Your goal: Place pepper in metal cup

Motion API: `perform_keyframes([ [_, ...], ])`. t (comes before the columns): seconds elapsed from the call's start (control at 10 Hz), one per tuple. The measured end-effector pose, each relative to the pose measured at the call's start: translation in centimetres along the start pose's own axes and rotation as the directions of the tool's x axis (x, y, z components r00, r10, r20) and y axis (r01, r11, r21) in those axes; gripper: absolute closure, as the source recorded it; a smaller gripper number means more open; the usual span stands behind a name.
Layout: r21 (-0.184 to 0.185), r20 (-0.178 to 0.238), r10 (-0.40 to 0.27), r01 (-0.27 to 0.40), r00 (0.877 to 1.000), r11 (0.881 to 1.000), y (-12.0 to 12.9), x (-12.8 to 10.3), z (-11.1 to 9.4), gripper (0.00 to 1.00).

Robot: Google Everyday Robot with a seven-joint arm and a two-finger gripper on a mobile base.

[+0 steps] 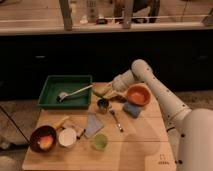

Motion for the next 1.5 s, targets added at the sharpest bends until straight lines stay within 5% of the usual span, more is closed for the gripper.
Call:
perform_keyframes([
  [0.9, -0.052, -0.082, -0.031, 0.027, 0.996, 0.998, 2.5, -1.3, 0.6, 0.92],
  [1.5, -0.079, -0.121, -0.026, 0.017, 0.992, 0.997, 2.3, -1.7, 1.2, 0.33],
])
